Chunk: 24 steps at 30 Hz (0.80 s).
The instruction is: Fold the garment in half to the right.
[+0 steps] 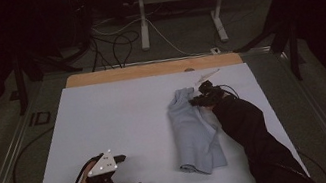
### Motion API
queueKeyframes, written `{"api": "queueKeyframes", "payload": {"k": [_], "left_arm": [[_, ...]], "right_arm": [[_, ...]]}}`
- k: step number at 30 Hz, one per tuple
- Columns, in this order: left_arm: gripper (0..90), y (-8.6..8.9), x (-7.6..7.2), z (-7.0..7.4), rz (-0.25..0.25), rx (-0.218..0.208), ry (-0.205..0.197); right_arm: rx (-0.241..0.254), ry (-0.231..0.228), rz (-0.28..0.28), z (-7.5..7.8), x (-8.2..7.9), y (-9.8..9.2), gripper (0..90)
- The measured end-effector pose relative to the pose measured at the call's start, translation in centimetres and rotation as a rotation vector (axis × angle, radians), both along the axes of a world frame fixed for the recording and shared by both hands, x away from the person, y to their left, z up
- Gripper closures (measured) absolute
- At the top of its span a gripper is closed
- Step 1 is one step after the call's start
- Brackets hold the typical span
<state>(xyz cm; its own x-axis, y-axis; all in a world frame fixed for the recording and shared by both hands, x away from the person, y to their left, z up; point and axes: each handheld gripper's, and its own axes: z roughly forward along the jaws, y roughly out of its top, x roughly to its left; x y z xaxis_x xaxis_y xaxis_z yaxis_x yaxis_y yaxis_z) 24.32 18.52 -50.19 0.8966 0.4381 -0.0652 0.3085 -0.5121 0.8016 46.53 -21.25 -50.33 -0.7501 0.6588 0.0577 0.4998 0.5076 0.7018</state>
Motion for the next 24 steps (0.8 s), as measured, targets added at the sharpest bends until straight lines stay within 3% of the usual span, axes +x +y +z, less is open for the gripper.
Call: {"api": "queueKeyframes", "payload": {"k": [4, 7, 16, 18, 22, 24], "left_arm": [[0.5, 0.6, -0.3, -0.6, 0.015, 0.002, 0.01], [0.5, 1.0, -0.4, -0.7, 0.025, -0.01, 0.011], [0.5, 2.0, -0.4, -0.3, 0.041, -0.027, 0.005], [0.5, 2.3, -0.4, -0.3, 0.049, -0.042, 0.009], [0.5, 2.6, -0.4, -0.2, 0.054, -0.043, 0.007], [0.5, 2.6, -0.5, -0.2, 0.053, -0.042, 0.005]], "right_arm": [[0.029, -0.038, -0.007, 1.6, 0.6, 0.2, 85.0], [0.007, -0.032, -0.018, 1.9, 1.4, 0.5, 85.0], [-0.088, 0.02, -0.06, -0.4, 2.7, 0.6, 82.2], [-0.069, 0.015, -0.071, -0.6, 2.8, 0.5, 80.1], [-0.09, 0.024, -0.083, -1.3, 3.0, 0.6, 68.4], [-0.089, 0.019, -0.104, -1.3, 3.1, 0.5, 54.5]]}}
